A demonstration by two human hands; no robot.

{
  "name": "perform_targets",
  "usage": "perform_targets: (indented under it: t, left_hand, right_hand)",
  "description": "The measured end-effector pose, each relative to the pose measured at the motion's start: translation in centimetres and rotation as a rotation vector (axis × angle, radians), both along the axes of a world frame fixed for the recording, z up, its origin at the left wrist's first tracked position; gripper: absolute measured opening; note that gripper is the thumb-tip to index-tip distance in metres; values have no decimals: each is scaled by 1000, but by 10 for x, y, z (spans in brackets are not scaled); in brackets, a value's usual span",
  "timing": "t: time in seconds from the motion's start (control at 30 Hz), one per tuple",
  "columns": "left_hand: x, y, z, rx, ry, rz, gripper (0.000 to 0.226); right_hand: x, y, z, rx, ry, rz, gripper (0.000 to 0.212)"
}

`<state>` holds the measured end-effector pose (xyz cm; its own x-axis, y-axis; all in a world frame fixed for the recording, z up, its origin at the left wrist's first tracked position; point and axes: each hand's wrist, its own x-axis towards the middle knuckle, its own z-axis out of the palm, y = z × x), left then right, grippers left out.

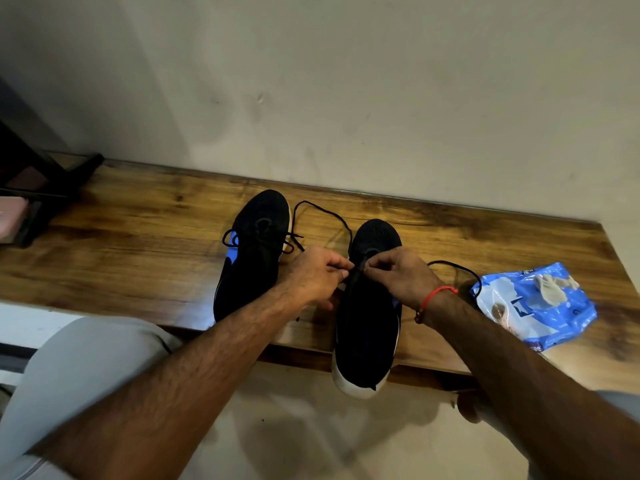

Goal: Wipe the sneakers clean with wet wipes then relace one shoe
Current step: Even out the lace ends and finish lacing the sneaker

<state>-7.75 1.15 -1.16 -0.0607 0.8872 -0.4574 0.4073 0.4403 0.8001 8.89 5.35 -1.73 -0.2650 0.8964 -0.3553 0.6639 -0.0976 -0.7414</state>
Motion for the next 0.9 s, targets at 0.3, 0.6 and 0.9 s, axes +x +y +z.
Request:
perform_targets:
  t: [0.3,0.6,0.9]
  left_hand:
    - [5,2,-14,149,177,59,4]
    - [-11,20,29,368,-338,576,15]
    - [-6,9,11,172,240,-114,27]
  right_hand:
    - [0,-1,6,-6,24,-6,12]
    - [8,-2,9,135,-316,222,34]
    - [3,-7,14,206,-440,266,42]
